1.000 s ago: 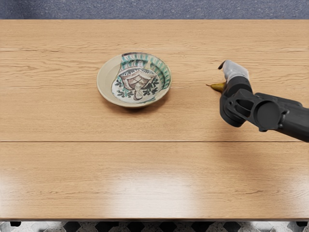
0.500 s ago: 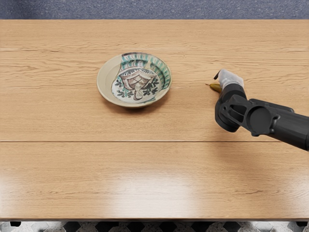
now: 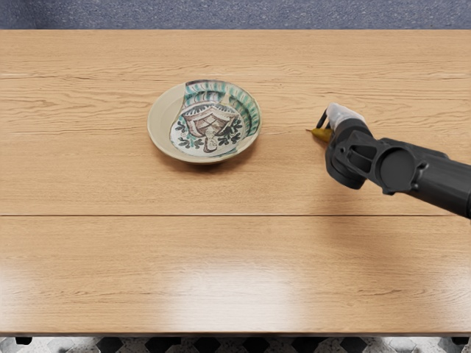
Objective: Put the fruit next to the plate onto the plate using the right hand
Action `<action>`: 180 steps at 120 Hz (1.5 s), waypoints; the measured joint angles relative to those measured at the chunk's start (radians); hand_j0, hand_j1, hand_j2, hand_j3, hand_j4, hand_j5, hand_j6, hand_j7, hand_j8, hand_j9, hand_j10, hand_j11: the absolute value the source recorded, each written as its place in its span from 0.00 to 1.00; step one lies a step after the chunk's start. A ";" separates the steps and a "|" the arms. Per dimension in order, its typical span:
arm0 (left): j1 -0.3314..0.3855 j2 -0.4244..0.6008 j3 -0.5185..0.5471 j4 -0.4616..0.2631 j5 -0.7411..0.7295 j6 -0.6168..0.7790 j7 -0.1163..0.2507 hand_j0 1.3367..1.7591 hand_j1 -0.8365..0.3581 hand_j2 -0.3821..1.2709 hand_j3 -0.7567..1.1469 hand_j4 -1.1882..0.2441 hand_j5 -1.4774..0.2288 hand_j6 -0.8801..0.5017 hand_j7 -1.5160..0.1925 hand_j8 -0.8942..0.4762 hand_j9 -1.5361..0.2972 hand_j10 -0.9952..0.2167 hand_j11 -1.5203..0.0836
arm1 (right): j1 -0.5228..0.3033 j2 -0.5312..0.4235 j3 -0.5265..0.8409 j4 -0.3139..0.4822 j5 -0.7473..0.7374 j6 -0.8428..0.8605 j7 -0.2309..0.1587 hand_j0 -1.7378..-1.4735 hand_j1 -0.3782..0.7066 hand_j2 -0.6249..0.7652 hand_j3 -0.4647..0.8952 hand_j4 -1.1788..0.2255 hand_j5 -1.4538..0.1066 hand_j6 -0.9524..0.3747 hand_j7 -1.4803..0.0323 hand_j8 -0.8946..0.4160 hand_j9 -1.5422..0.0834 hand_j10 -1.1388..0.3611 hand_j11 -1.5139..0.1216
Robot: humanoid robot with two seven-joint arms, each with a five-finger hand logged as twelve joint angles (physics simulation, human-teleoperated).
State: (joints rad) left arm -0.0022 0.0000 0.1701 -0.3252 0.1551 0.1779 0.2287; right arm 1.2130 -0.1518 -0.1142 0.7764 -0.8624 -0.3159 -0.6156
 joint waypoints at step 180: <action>0.000 0.000 0.000 0.000 0.000 0.000 0.000 0.76 0.97 0.23 0.40 0.82 0.85 0.62 0.87 0.64 0.82 0.80 0.93 | 0.178 0.152 0.170 0.093 0.106 0.100 0.004 0.33 0.26 0.43 0.34 0.74 0.68 0.62 0.74 0.58 0.72 0.65 0.70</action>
State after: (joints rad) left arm -0.0025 0.0000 0.1703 -0.3252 0.1550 0.1779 0.2287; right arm 1.3911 0.0000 0.0560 0.8696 -0.7564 -0.2156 -0.6114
